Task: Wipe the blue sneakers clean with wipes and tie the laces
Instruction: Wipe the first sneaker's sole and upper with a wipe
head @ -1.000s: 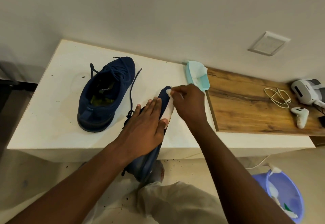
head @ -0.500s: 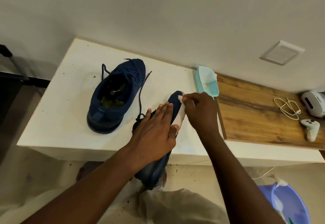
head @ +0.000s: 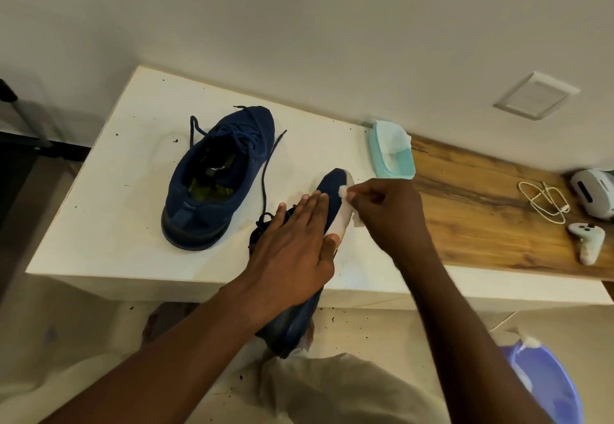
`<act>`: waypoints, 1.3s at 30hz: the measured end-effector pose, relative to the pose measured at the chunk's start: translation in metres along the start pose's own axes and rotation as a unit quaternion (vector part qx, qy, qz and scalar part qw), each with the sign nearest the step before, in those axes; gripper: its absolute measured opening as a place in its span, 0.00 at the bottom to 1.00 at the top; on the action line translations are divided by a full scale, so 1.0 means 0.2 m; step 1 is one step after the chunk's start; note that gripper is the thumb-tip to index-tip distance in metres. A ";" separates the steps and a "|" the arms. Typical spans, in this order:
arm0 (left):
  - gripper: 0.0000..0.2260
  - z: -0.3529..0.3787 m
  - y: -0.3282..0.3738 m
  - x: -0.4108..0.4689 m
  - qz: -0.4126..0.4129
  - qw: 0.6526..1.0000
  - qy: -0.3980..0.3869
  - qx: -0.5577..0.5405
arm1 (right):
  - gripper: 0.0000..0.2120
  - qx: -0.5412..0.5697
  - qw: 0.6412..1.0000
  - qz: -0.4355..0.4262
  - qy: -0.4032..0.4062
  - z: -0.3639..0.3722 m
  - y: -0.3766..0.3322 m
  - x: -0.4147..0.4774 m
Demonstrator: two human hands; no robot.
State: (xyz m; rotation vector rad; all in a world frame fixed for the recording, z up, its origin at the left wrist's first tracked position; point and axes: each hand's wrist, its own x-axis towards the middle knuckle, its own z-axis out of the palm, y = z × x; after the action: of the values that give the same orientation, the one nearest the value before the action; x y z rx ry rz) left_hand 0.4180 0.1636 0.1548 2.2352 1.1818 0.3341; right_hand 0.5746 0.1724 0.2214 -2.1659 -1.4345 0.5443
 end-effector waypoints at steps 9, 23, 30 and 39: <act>0.34 0.00 0.00 0.01 -0.018 1.000 -0.014 -0.003 | 0.08 -0.022 0.999 0.010 0.037 0.10 -0.05 0.31; 0.29 -0.03 0.02 0.00 -0.015 0.999 0.002 -0.035 | 0.08 0.024 0.993 -0.023 0.109 0.11 0.00 0.11; 0.29 -0.03 0.01 0.01 -0.020 0.999 0.003 -0.037 | 0.07 -0.034 0.999 0.001 0.039 0.05 -0.05 0.14; 0.29 -0.02 0.01 0.01 -0.021 0.999 0.009 -0.047 | 0.07 -0.032 0.997 -0.033 0.059 0.09 -0.06 0.12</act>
State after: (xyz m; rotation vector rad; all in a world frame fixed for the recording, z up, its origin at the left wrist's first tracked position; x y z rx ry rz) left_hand 0.4179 0.1653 0.1590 2.1274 1.1964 0.3867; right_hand 0.5647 0.2022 0.2135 -2.1535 -1.4726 0.3454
